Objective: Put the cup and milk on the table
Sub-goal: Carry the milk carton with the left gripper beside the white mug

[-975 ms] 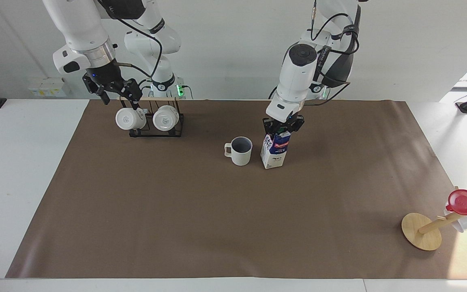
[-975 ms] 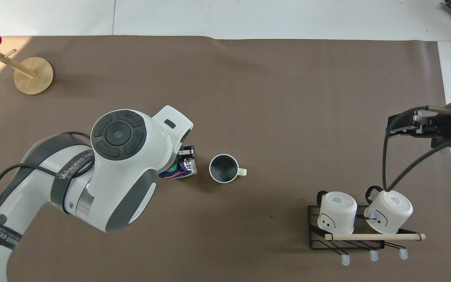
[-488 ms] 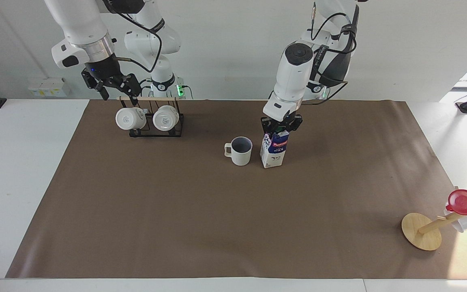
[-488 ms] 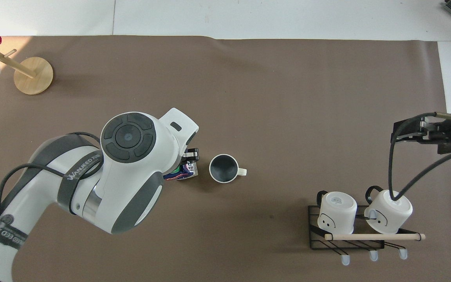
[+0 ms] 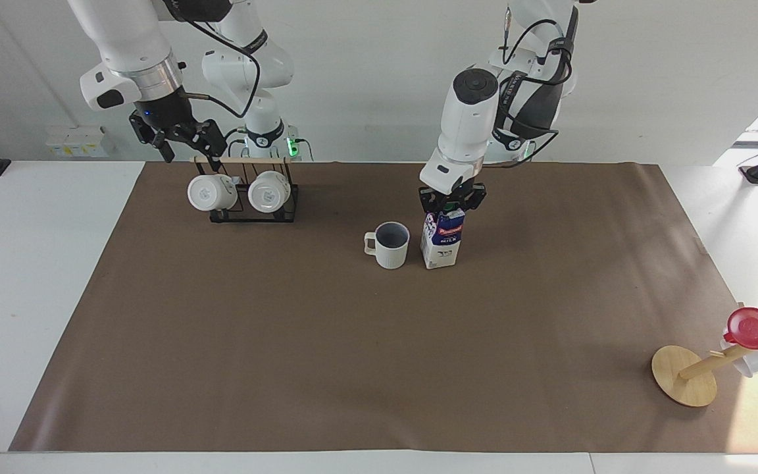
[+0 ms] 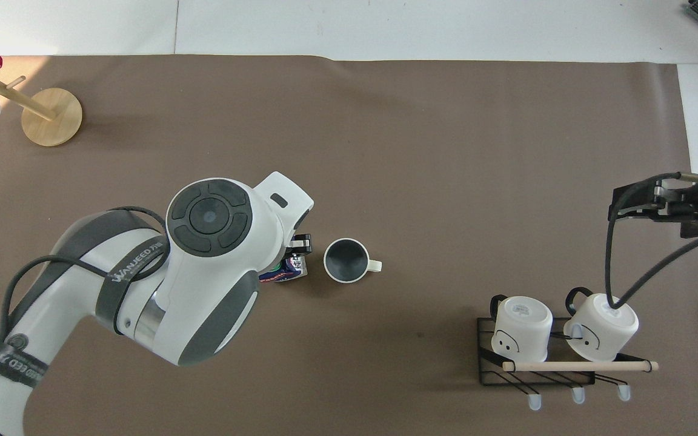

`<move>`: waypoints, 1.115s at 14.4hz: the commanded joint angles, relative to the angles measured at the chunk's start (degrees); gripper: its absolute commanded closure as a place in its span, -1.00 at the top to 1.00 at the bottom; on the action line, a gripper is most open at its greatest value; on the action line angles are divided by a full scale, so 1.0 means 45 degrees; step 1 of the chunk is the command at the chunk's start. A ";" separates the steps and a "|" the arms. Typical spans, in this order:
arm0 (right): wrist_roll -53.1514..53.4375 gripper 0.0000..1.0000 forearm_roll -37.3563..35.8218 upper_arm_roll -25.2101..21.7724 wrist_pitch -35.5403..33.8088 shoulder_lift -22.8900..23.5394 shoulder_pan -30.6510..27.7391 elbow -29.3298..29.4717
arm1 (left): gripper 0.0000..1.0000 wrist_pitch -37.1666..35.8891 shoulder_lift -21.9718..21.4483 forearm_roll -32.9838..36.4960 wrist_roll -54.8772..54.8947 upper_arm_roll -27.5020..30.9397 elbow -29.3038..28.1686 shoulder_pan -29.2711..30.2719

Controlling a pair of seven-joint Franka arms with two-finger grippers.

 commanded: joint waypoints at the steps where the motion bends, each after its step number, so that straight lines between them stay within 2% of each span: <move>1: -0.0283 1.00 0.0270 0.0111 -0.0073 -0.0045 -0.0253 0.0079 | 0.07 -0.0149 -0.0206 0.0295 -0.0133 0.0208 -0.0218 -0.0301; 6: -0.0283 1.00 0.0270 0.0111 -0.0073 -0.0045 -0.0253 0.0079 | 0.20 -0.0031 -0.0265 0.0295 -0.0114 0.0189 -0.0317 -0.0282; 9: -0.0284 1.00 0.0270 0.0111 -0.0073 -0.0046 -0.0253 0.0079 | 0.78 -0.0050 -0.0265 0.0295 -0.0094 0.0189 -0.0336 -0.0262; 11: -0.0264 1.00 0.0270 0.0111 -0.0073 -0.0045 -0.0253 0.0079 | 1.00 -0.0050 -0.0265 0.0295 -0.0094 0.0189 -0.0317 -0.0262; 14: -0.0264 1.00 0.0270 0.0111 -0.0073 -0.0045 -0.0253 0.0079 | 1.00 -0.0284 -0.0264 0.0295 -0.0055 0.0208 -0.0006 -0.0204; 16: -0.0284 1.00 0.0270 0.0111 -0.0073 -0.0045 -0.0253 0.0079 | 1.00 -0.1041 -0.0634 0.0276 -0.0036 0.0247 0.0481 -0.0126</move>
